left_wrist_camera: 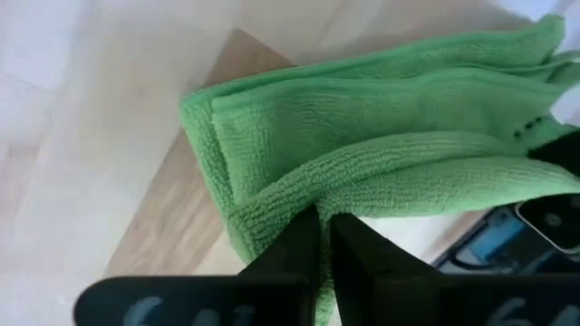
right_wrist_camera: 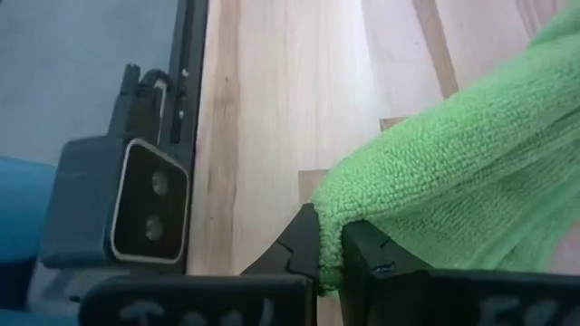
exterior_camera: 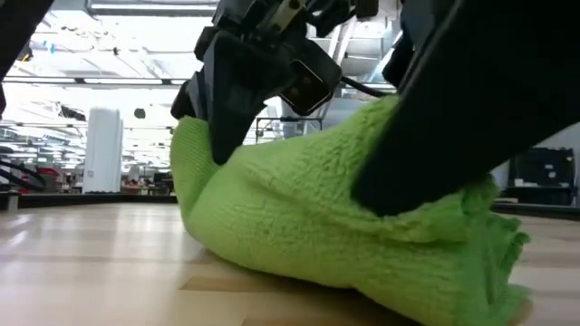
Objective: Roll microfiber towels into tight, uniform cylinder then place into a basket
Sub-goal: Roll the green microfiber towel
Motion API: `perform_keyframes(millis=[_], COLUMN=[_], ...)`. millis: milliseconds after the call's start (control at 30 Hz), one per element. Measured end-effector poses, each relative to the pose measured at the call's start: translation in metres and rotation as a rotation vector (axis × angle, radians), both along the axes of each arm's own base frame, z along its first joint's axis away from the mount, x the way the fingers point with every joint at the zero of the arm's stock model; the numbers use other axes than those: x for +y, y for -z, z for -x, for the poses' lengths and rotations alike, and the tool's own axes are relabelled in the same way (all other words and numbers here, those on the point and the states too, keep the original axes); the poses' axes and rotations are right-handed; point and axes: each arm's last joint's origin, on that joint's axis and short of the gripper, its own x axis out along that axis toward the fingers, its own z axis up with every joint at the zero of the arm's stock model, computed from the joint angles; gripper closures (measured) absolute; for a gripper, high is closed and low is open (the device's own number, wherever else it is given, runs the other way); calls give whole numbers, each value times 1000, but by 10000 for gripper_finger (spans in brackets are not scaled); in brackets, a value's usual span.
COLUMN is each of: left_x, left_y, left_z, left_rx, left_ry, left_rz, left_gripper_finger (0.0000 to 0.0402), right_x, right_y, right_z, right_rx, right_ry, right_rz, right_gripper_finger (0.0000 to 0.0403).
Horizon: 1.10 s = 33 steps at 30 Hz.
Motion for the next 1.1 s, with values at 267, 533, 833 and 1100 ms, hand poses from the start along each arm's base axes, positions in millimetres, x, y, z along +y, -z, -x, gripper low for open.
perform_keyframes(millis=[267,533,833,1100], left_x=[-2,-2,10,6], left_y=[23,53,56,56], left_z=[9,21,20,20], left_rx=[42,99,120,117], left_ry=[-19,-24,-95,-103], left_rz=[29,137,138,129], left_gripper_finger=[394,394,394,394], right_x=[-6,-3,-6,-12], right_y=[0,-1,0,1], right_z=[-5,-4,-5,-8], right_rx=[17,8,19,62], right_ry=[68,48,38,23], right_rz=[-59,-53,-40,-45], right_gripper_finger=[369,369,354,325])
